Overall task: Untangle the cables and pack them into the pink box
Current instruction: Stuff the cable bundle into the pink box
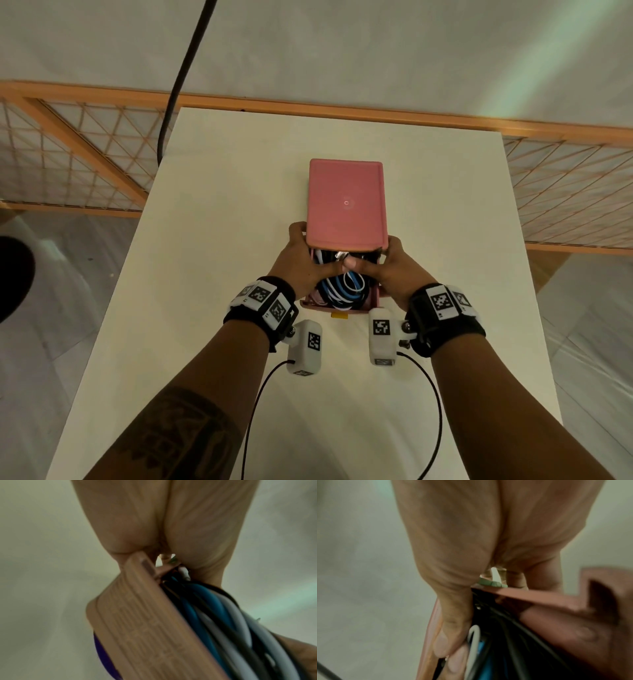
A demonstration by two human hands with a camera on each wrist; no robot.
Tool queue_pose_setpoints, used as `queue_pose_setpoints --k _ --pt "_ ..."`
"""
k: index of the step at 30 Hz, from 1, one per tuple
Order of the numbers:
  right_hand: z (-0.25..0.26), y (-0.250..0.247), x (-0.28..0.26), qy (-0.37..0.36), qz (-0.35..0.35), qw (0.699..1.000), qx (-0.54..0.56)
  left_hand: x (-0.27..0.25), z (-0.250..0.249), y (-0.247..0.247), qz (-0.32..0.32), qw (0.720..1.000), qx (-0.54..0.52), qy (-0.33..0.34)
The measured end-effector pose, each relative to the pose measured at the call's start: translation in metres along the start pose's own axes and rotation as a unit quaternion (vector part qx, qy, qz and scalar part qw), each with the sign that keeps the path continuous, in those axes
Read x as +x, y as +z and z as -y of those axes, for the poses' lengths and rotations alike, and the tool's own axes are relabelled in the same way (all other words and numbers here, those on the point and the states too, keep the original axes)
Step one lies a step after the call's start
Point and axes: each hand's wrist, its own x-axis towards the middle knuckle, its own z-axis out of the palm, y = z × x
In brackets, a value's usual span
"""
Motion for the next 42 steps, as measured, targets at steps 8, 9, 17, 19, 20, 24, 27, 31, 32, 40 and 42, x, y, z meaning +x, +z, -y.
queue_pose_setpoints --k 8,9,17,19,20,24,27,31,32,40,42 --pt "0.0 -0.002 0.005 -0.01 -0.075 0.994 -0.077 -0.004 -0.005 0.013 -0.058 0.996 -0.058 -0.021" --pt "0.001 -0.002 0.004 -0.02 -0.093 0.991 -0.097 -0.005 -0.004 0.016 -0.074 0.995 -0.066 -0.021" --pt "-0.003 -0.01 -0.019 -0.048 0.063 0.989 0.122 -0.003 -0.005 0.018 -0.095 0.993 -0.059 -0.032" --pt "-0.003 -0.013 -0.023 -0.048 0.069 0.984 0.16 -0.003 -0.005 0.017 -0.093 0.993 -0.058 -0.033" --pt "-0.004 -0.013 -0.023 -0.05 0.056 0.985 0.157 -0.002 -0.005 0.017 -0.092 0.994 -0.057 -0.033" --pt "-0.004 -0.007 -0.015 -0.063 0.01 0.991 0.117 -0.003 -0.005 0.018 -0.097 0.994 -0.052 -0.03" --pt "-0.001 -0.007 -0.011 -0.07 -0.005 0.994 0.082 -0.002 -0.003 0.019 -0.099 0.993 -0.052 -0.028" --pt "0.002 -0.009 -0.007 -0.083 -0.037 0.996 -0.007 -0.001 -0.002 0.018 -0.106 0.993 -0.044 -0.024" --pt "0.003 -0.009 -0.007 -0.089 -0.046 0.994 -0.039 0.0 -0.001 0.018 -0.108 0.993 -0.042 -0.024" --pt "0.011 0.005 -0.006 -0.126 -0.117 0.962 -0.211 0.006 -0.004 0.016 -0.121 0.992 -0.007 -0.028" --pt "0.011 0.007 -0.008 -0.142 -0.13 0.954 -0.228 0.007 -0.006 0.014 -0.125 0.992 0.002 -0.03"
